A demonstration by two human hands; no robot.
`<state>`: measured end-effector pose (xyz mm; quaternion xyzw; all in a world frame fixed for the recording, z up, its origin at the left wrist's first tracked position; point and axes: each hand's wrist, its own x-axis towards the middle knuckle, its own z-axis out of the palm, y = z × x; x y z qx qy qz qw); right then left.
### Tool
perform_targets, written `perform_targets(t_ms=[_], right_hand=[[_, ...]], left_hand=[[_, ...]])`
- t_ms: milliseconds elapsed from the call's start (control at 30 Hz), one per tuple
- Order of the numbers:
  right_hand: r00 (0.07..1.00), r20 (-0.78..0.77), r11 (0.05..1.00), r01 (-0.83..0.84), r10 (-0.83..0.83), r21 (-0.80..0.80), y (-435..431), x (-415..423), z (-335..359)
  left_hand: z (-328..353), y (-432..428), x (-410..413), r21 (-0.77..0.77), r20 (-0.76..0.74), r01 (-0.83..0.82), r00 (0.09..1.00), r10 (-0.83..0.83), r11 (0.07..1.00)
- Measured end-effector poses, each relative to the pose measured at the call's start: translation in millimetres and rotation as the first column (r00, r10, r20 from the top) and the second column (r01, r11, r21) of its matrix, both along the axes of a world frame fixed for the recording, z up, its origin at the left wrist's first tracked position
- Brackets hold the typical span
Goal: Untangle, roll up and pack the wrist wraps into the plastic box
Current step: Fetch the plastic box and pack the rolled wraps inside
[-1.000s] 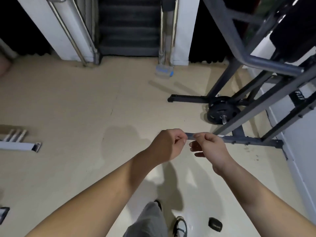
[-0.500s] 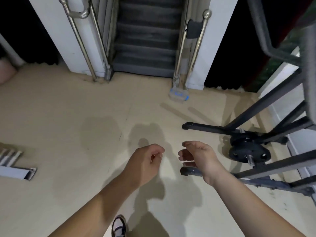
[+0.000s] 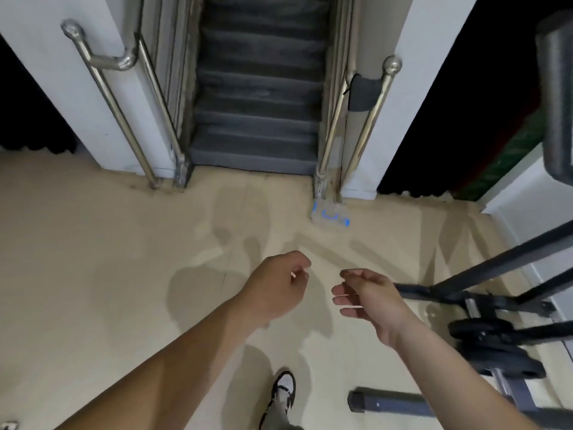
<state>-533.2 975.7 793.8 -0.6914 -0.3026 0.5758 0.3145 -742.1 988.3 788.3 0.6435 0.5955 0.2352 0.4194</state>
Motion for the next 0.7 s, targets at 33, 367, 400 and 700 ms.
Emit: perform_targets(t_ms=[33, 367, 400, 700], right_hand=[[1.000, 0.007, 1.000, -0.019, 0.019, 0.004, 31.3, -2.7, 0.9], [0.993, 0.117, 0.999, -0.010, 0.015, -0.046, 278.0, -17.0, 0.5], [0.993, 0.121, 0.999, 0.000, 0.005, -0.042, 301.7, -15.8, -6.0], [0.952, 0.304, 0.994, 0.013, 0.022, -0.112, 504.0, 10.5, -85.3]], left_hand=[[2.6, 26.3, -2.3, 0.002, 0.006, -0.005, 1.000, 0.005, 1.000], [7.8, 283.7, -31.8, -0.030, -0.124, 0.117, 0.985, -0.120, 0.993], [1.8, 311.5, -32.8, -0.017, -0.140, 0.117, 0.983, -0.118, 0.993], [-76.0, 531.0, 19.1, -0.112, -0.158, 0.263, 0.948, -0.278, 0.958]])
